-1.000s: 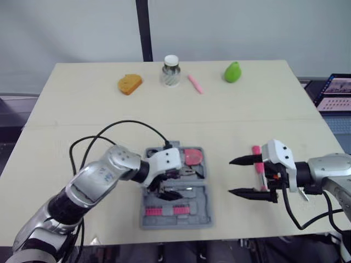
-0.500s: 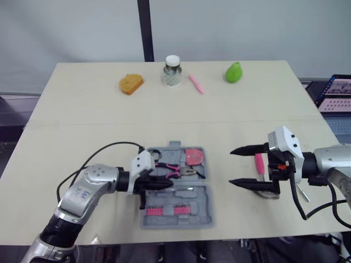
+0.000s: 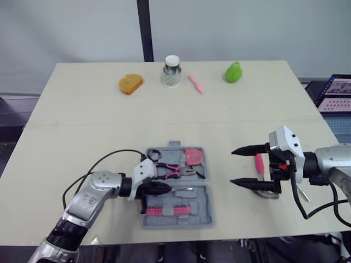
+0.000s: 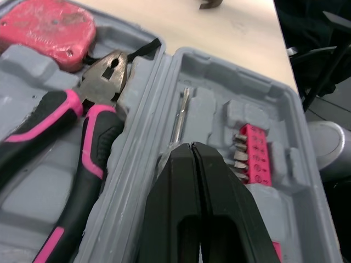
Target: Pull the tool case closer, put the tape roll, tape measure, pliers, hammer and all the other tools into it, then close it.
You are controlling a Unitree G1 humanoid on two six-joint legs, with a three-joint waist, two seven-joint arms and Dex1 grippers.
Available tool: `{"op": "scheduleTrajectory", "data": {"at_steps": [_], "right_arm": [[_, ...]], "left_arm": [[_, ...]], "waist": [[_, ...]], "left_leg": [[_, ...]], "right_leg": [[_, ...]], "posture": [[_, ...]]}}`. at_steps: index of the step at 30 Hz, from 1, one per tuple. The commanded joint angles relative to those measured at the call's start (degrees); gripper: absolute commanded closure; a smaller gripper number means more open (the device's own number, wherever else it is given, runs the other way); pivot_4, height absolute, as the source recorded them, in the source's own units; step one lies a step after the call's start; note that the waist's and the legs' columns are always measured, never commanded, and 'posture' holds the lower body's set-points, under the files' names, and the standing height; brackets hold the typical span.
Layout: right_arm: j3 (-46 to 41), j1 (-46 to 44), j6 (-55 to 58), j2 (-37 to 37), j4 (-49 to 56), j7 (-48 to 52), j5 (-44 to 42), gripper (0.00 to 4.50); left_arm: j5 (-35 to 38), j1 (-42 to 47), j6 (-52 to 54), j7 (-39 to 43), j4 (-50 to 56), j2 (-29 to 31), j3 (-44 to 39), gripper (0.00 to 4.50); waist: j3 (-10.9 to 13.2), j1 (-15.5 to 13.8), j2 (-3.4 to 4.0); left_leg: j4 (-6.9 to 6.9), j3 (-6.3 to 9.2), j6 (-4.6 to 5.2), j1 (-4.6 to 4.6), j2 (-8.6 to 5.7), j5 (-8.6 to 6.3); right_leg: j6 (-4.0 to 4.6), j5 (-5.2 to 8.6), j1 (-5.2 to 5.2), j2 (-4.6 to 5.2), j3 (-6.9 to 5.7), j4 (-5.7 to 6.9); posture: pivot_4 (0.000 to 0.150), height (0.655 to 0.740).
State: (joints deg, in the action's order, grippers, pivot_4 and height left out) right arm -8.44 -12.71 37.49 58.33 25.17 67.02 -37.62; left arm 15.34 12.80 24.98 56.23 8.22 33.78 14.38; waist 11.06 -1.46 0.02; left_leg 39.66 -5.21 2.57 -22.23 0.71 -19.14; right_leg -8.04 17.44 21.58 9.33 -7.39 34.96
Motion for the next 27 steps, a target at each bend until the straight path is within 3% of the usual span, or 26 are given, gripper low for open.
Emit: {"op": "scheduleTrajectory", "data": {"at_steps": [1, 18, 27], "right_arm": [[-1.6, 0.2, -0.8, 1.2, 1.2, 0.7, -0.3, 0.0], [-1.6, 0.9, -1.4, 1.2, 1.0, 1.0, 0.4, 0.0], [-1.6, 1.0, -1.9, 1.3, 0.7, 1.2, 0.6, 0.0]], "left_arm": [[-0.8, -0.4, -1.1, 0.1, 0.7, -0.3, 0.7, 4.43], [-4.1, -0.5, -2.7, -0.6, -1.7, -0.5, 2.7, 4.43], [2.3, -0.6, 0.2, 1.0, 2.2, -1.5, -1.2, 4.43]], "waist": [[0.0, 0.0, 0.0], [0.0, 0.0, 0.0], [0.0, 0.0, 0.0]], "left_leg": [[0.0, 0.0, 0.0, 0.0, 0.0, 0.0], [0.0, 0.01, 0.0, 0.0, 0.0, 0.0], [0.0, 0.01, 0.0, 0.0, 0.01, 0.0]], "right_leg": [[0.0, 0.0, 0.0, 0.0, 0.0, 0.0], [0.0, 0.0, 0.0, 0.01, 0.0, -0.01], [0.0, 0.0, 0.0, 0.03, 0.0, 0.0]], "posture": [[0.15, 0.74], [0.15, 0.74], [0.15, 0.74]]}}
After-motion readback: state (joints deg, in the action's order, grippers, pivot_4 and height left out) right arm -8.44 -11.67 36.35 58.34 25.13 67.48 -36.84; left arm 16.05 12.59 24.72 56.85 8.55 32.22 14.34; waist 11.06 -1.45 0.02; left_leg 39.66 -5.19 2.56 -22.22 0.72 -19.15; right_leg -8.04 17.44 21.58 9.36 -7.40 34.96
